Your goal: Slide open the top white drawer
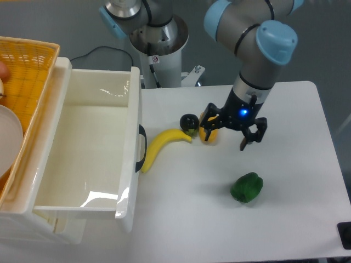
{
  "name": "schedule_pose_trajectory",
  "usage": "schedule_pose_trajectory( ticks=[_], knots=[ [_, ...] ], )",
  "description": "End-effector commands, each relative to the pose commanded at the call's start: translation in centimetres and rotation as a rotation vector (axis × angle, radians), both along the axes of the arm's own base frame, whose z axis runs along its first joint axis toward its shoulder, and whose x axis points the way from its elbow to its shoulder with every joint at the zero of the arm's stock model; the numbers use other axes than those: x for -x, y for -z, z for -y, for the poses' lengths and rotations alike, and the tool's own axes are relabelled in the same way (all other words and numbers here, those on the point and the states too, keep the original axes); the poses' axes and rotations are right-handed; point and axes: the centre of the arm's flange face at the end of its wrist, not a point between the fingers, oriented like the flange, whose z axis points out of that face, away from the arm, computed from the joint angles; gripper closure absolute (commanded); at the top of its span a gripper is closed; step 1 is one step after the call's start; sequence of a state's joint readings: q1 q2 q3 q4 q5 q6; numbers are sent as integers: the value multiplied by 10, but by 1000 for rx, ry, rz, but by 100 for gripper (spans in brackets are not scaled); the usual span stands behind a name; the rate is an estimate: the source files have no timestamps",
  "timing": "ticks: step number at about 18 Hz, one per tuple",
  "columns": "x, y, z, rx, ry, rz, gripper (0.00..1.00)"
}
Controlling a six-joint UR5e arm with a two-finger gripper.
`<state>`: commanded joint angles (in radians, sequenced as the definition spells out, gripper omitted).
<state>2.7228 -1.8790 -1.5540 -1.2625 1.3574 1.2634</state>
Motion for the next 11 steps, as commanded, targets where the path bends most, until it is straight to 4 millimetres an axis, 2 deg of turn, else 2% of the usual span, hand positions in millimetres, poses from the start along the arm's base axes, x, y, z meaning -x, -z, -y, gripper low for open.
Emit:
schedule_pose_trajectory(
  ticks=[5, 8, 11],
  knots=[
    [12, 7, 4, 53, 45, -33, 0],
    [23, 20, 7, 134, 122, -68, 0],
    [27, 28, 3, 137, 143, -77, 0]
  ],
)
